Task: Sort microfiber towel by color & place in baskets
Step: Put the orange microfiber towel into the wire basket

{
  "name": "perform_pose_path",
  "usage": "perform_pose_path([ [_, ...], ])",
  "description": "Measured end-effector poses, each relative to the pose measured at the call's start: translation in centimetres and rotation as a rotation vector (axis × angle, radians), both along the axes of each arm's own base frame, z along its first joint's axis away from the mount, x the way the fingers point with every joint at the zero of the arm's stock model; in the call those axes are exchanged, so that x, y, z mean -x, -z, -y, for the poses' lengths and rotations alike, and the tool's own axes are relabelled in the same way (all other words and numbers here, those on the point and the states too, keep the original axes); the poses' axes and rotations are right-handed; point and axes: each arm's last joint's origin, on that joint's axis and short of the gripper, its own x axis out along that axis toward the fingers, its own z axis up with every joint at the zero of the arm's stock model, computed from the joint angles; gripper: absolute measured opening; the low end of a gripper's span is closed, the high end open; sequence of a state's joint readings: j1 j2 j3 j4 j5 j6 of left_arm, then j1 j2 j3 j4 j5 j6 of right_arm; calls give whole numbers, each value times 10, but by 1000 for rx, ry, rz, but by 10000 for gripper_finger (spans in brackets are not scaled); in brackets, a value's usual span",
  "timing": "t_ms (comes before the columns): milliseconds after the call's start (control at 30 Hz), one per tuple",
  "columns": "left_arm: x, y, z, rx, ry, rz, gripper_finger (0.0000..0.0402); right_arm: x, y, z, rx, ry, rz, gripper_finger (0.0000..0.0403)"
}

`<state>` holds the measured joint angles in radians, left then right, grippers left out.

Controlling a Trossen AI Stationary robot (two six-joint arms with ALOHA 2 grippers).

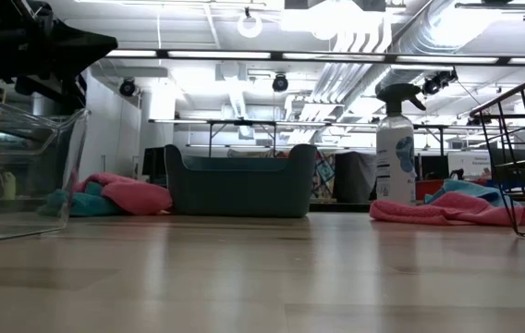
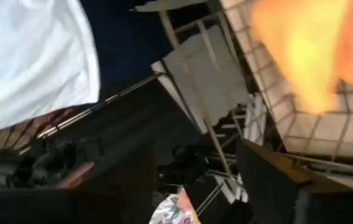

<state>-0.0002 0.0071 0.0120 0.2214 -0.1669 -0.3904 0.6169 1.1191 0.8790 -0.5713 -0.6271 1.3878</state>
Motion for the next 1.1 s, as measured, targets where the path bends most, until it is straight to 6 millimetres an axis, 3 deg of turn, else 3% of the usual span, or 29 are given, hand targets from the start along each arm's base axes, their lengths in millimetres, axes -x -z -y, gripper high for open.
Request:
perform_pose_path([
  [133, 0, 0, 0, 0, 0, 0, 0, -15, -10, 14, 45, 64, 160, 251],
  [433, 0, 0, 0, 0, 0, 0, 0, -63, -18, 86, 545, 501, 630, 259],
  [600, 0, 0, 0, 0, 0, 0, 0, -92, -28, 115, 557, 636, 839, 259],
  [833, 1, -3, -1, 5, -20, 36, 0, -104, -43, 127, 483, 724, 1013, 259],
  [1100, 24, -43, -5, 178, -127, 542, 0, -104, -43, 126, 441, 759, 979, 259],
])
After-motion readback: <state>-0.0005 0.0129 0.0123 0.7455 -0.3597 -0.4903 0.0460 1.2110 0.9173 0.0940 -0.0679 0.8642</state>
